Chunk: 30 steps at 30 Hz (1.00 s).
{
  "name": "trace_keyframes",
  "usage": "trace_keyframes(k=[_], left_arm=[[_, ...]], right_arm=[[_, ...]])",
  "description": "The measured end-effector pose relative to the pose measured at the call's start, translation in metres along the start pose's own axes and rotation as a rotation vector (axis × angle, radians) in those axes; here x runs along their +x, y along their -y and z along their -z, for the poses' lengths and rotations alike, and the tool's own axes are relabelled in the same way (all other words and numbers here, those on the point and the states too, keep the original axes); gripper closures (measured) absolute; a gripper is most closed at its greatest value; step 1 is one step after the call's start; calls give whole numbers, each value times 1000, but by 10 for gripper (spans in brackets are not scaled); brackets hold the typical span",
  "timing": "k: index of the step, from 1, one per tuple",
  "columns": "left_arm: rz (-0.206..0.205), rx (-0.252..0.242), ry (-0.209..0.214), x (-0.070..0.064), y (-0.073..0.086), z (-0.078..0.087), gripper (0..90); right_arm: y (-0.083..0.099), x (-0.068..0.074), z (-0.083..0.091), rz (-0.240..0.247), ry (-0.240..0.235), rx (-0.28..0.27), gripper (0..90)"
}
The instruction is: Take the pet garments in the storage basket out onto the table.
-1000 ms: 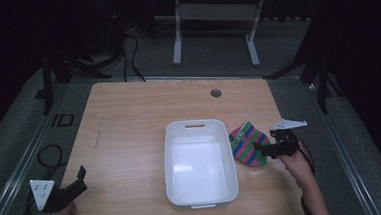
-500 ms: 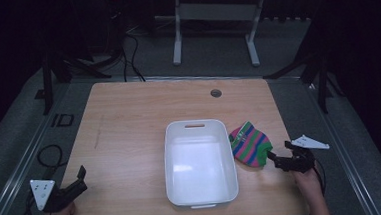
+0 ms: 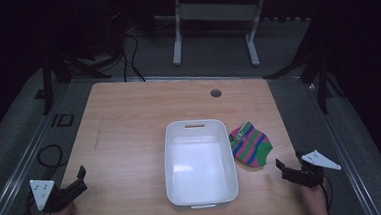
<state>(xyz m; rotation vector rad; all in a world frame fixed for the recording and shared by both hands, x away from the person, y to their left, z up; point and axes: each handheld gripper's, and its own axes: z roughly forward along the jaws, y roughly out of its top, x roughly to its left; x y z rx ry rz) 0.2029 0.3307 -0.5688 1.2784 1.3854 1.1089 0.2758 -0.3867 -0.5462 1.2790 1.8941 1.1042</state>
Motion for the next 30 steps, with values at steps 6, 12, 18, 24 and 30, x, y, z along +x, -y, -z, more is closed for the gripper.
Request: trace_keyframes(k=[6, 12, 18, 24, 30], left_arm=[[-1, 0, -1, 0, 0, 0, 9], [0, 1, -2, 0, 0, 0, 9], [-4, 0, -1, 0, 0, 0, 9], [3, -2, 0, 0, 0, 0, 9], [1, -1, 0, 0, 0, 0, 9]], right_arm=[[10, -5, 5, -41, 29, -53, 117], [15, -9, 8, -86, 64, -98, 117], [16, -11, 7, -117, 117, -95, 121], [16, -15, 8, -154, 124, -99, 121], [17, -18, 9, -196, 183, -93, 121]])
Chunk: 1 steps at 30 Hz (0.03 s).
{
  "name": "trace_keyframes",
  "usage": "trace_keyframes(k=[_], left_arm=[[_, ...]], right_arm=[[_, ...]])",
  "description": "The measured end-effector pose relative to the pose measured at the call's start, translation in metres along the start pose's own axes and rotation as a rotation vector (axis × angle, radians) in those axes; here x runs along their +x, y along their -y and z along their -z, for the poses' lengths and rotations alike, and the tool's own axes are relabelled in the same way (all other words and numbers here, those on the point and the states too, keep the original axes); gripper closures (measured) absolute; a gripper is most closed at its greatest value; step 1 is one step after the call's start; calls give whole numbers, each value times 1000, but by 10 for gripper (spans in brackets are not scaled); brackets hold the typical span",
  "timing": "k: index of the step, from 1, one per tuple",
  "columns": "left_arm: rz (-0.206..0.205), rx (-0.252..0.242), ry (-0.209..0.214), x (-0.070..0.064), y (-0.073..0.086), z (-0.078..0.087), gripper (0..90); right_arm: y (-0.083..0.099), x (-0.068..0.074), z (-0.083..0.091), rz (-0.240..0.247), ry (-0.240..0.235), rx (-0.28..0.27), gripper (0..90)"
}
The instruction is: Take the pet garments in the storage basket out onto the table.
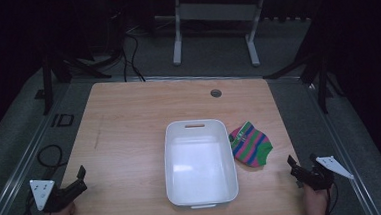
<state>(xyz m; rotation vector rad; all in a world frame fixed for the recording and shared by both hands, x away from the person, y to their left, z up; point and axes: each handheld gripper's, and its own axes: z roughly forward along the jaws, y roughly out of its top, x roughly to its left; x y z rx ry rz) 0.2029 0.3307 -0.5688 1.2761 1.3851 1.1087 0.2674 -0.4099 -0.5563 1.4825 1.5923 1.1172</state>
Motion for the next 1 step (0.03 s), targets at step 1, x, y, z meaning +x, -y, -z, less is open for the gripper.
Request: trace_keyframes(k=[1], left_arm=[[-2, 0, 0, 0, 0, 0, 9]], right_arm=[[0, -1, 0, -11, -7, 1, 121]])
